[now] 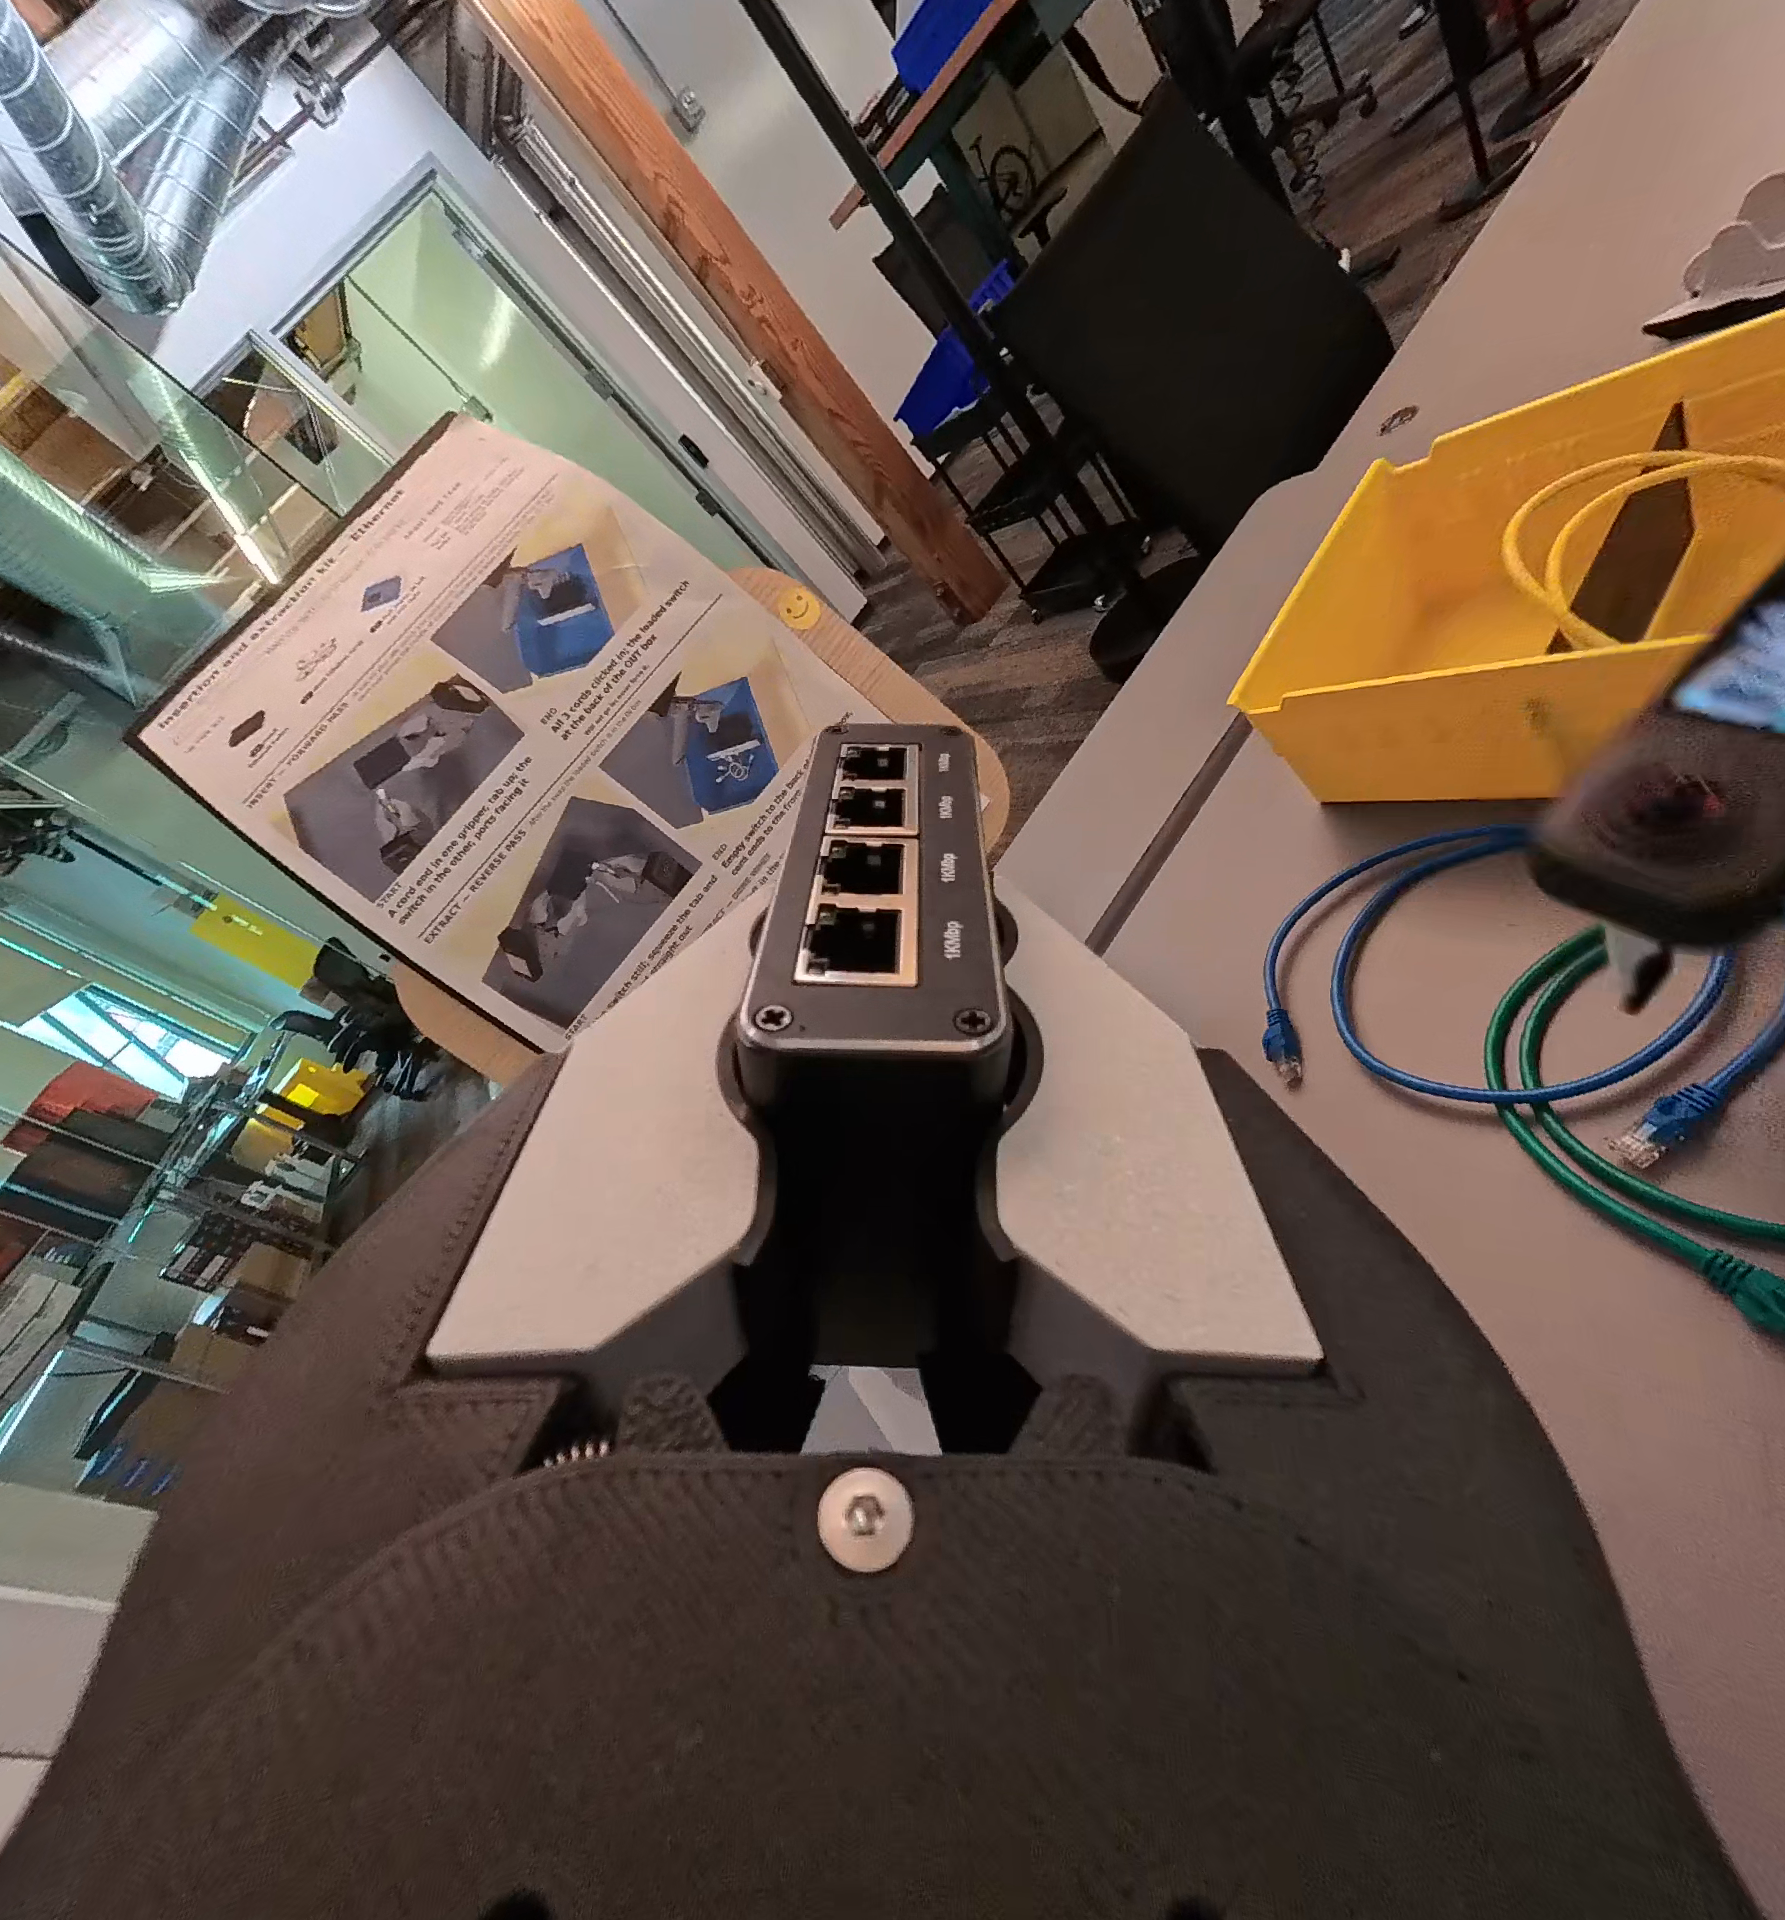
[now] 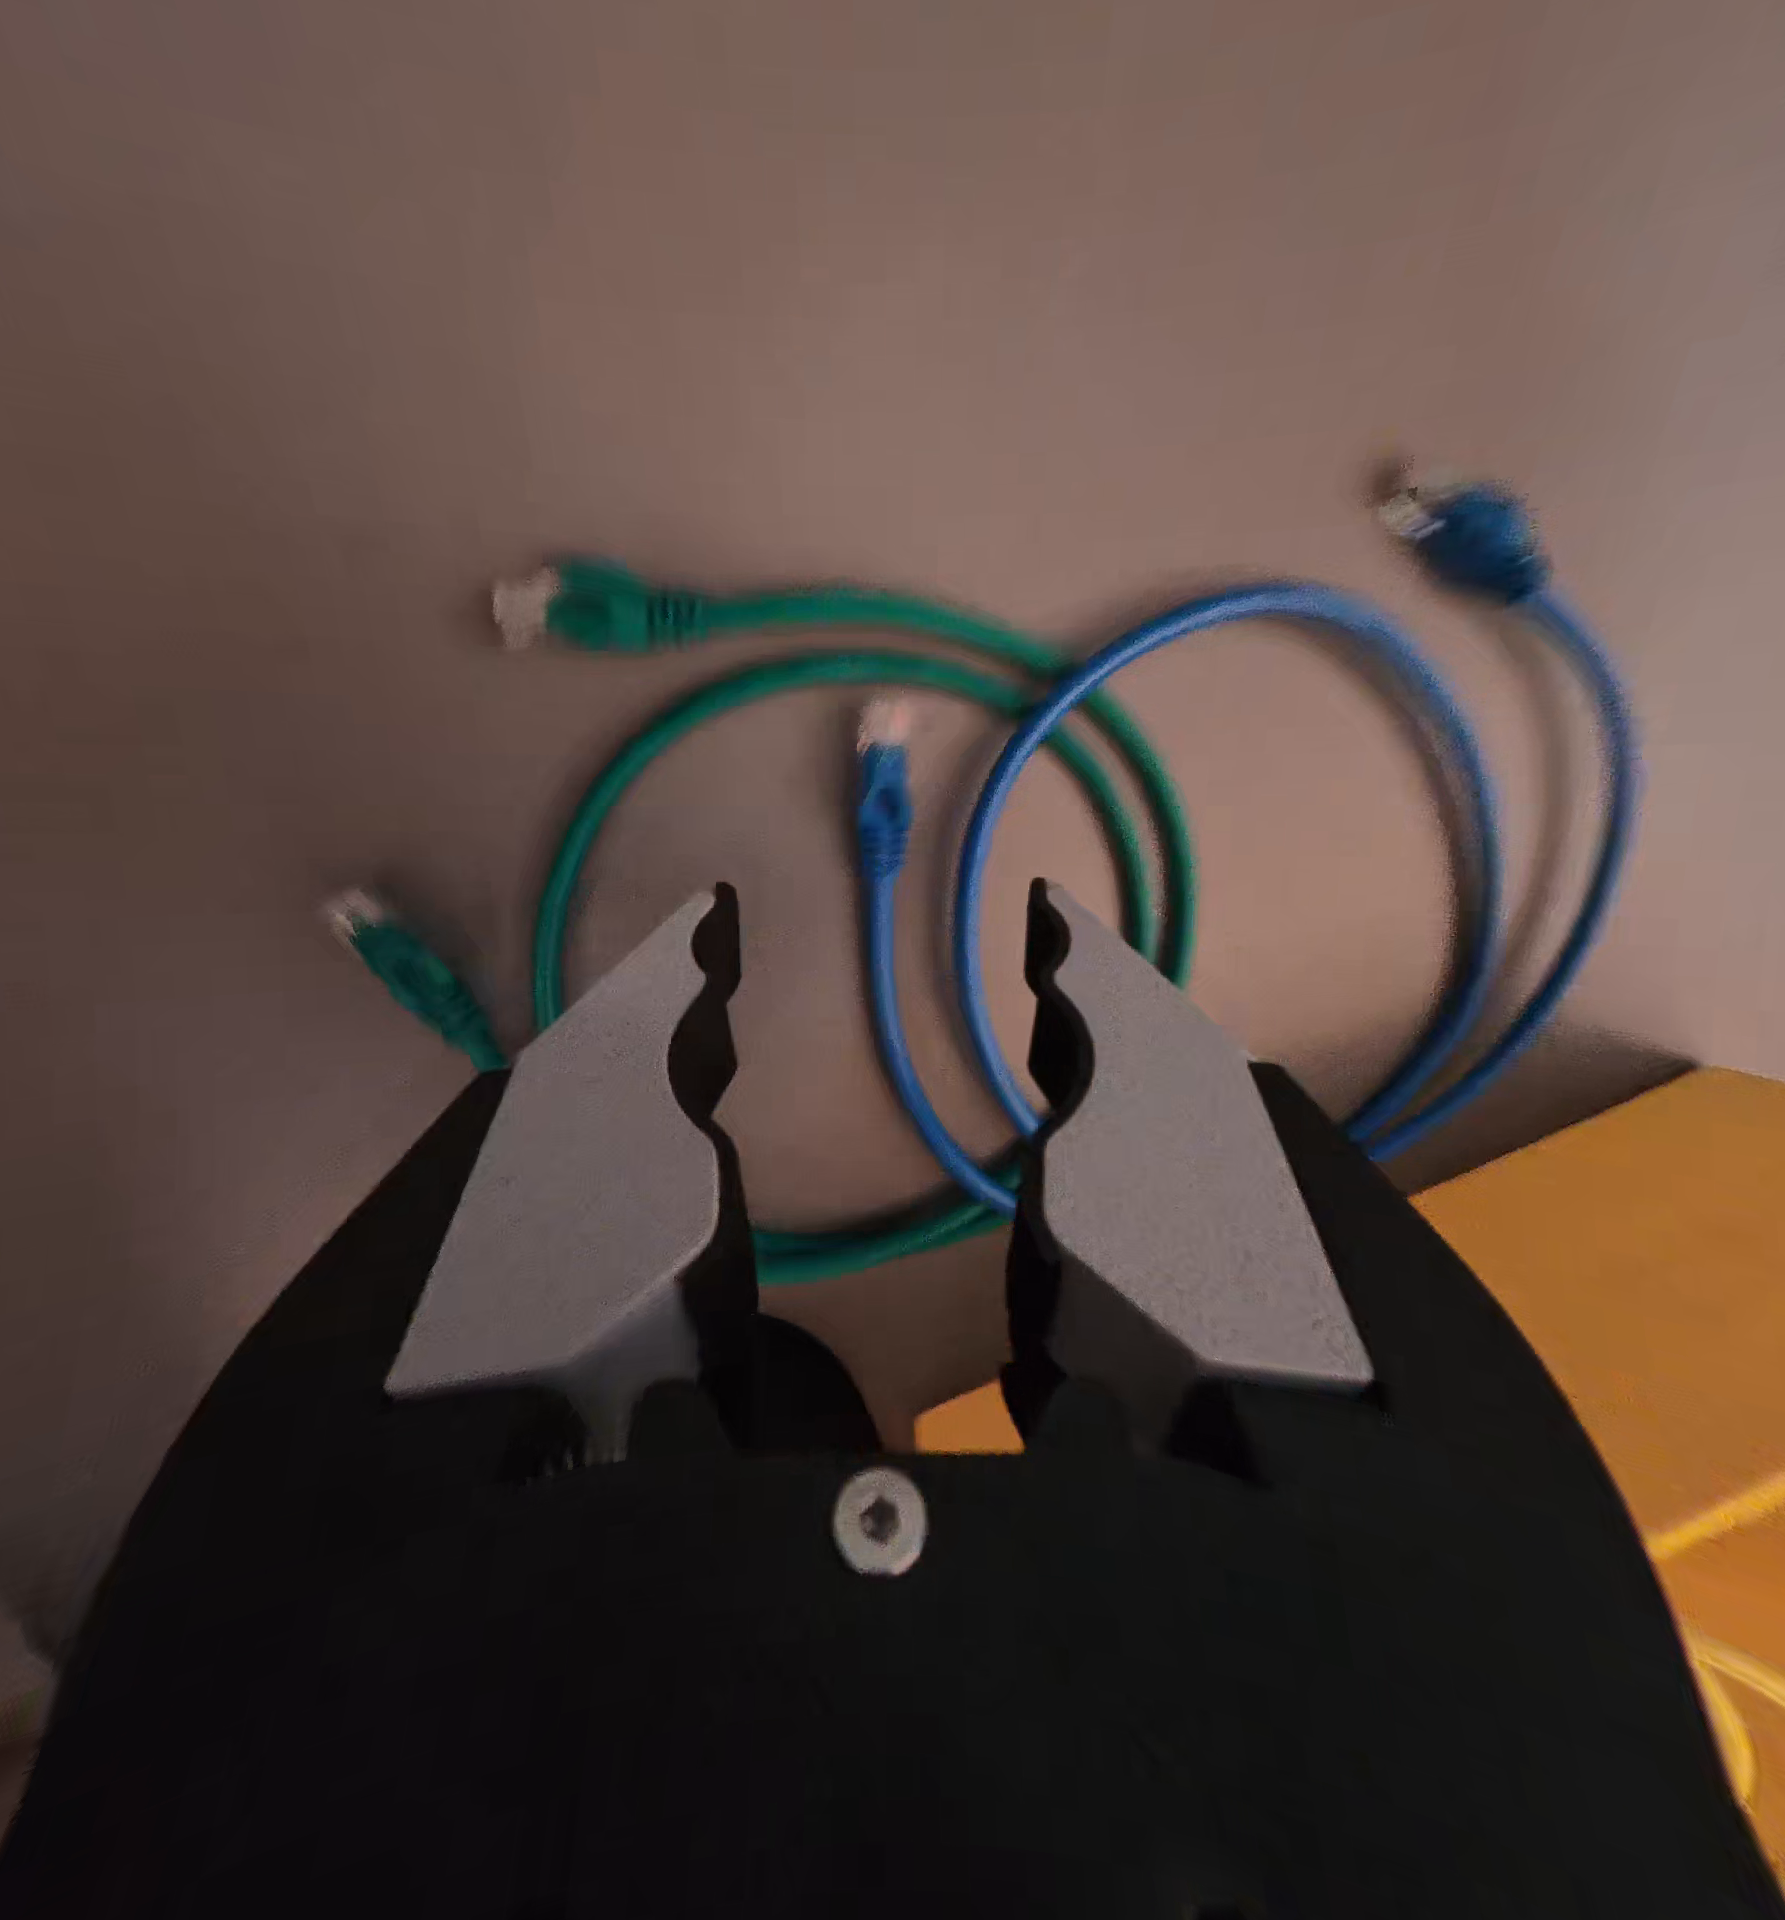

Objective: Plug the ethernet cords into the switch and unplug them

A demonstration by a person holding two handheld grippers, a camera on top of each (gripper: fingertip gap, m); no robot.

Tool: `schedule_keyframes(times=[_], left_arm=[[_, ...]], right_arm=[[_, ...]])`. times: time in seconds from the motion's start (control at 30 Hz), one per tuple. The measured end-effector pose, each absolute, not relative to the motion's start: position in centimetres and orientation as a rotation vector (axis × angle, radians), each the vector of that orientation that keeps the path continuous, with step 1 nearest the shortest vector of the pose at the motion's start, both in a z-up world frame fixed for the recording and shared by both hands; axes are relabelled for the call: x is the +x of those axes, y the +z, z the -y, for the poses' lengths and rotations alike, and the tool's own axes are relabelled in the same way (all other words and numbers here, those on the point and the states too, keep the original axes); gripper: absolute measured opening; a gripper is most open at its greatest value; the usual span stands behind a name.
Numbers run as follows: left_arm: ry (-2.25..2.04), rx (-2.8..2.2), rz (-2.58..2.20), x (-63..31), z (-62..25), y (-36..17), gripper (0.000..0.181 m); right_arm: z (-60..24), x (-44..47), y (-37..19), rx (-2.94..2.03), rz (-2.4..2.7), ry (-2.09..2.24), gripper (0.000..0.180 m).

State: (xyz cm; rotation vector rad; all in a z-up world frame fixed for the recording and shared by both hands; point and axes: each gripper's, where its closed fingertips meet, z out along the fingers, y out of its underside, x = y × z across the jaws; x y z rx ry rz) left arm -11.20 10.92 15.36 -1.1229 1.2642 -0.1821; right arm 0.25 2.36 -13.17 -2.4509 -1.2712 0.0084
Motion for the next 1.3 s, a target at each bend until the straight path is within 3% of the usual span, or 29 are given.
schedule_keyframes(times=[0.1,0.23,0.33,0.4,0.53,0.63,0.87,1.03,1.17,1.3], left_arm=[[-0.201,-1.114,-1.267,-11.1,-10.5,15.5,0.033],[-0.213,-1.092,-1.274,-10.9,-10.1,15.7,0.033],[-0.211,-1.096,-1.281,-11.0,-10.1,15.7,0.033],[-0.216,-1.097,-1.278,-11.2,-10.1,15.7,0.033],[-0.247,-1.089,-1.261,-11.6,-9.9,16.2,0.033],[-0.267,-1.081,-1.244,-12.0,-9.7,16.7,0.033],[-0.301,-1.067,-1.222,-12.7,-9.1,17.4,0.033],[-0.319,-1.058,-1.220,-12.8,-8.7,17.6,0.033],[-0.307,-1.055,-1.242,-12.2,-8.4,17.2,0.033],[-0.293,-1.055,-1.263,-11.7,-8.1,16.9,0.033]], right_arm=[[-1.0,2.3,-16.5,-2.498,1.362,-0.117,0.054],[-3.0,1.7,-15.6,-2.467,1.173,-0.051,0.029],[-2.4,1.3,-16.6,-2.553,1.168,0.078,0.027],[-2.4,0.8,-16.7,-2.585,1.130,0.172,0.013],[-2.1,-0.8,-15.7,-2.520,1.127,0.281,0.010],[-2.1,-2.6,-9.4,-2.334,0.967,0.492,0.010],[2.1,2.3,12.9,-1.730,0.630,0.750,0.007],[6.1,9.3,19.7,-1.608,0.510,0.582,0.005],[5.8,13.5,18.0,-1.715,0.469,0.394,0.005],[4.4,17.8,10.8,-1.941,0.362,0.229,0.005]])
